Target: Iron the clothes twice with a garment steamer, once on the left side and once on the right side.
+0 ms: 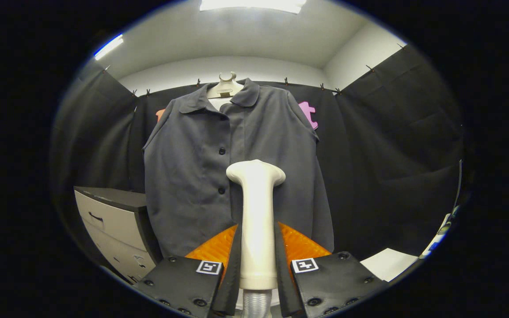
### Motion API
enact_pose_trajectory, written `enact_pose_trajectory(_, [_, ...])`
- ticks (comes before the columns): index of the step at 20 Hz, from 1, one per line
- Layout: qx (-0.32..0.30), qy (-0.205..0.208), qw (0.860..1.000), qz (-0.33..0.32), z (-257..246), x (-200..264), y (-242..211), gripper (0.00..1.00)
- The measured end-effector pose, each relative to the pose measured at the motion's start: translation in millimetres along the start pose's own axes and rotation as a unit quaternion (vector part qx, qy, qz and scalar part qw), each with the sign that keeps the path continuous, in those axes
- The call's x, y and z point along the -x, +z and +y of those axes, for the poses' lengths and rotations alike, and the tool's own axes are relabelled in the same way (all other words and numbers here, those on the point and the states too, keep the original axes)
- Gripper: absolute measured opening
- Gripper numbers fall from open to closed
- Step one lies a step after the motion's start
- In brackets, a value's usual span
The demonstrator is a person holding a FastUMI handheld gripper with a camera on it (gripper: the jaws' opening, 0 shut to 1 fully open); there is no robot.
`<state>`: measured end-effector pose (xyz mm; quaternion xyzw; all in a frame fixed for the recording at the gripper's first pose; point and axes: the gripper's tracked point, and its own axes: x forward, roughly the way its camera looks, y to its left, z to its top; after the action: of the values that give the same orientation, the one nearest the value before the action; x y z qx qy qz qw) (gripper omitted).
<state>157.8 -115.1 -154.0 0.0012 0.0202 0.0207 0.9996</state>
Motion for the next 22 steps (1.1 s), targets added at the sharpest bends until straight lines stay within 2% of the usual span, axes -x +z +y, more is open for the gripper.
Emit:
enact_pose_trajectory(11, [-0.018, -0.007, 0.999, 0.041, -11.8, 24.7, -55.1, 0.44])
enact_pose_trajectory(22, [-0.001, -0.009, 0.999, 0.032, -9.6, 50.1, -35.8, 0.44])
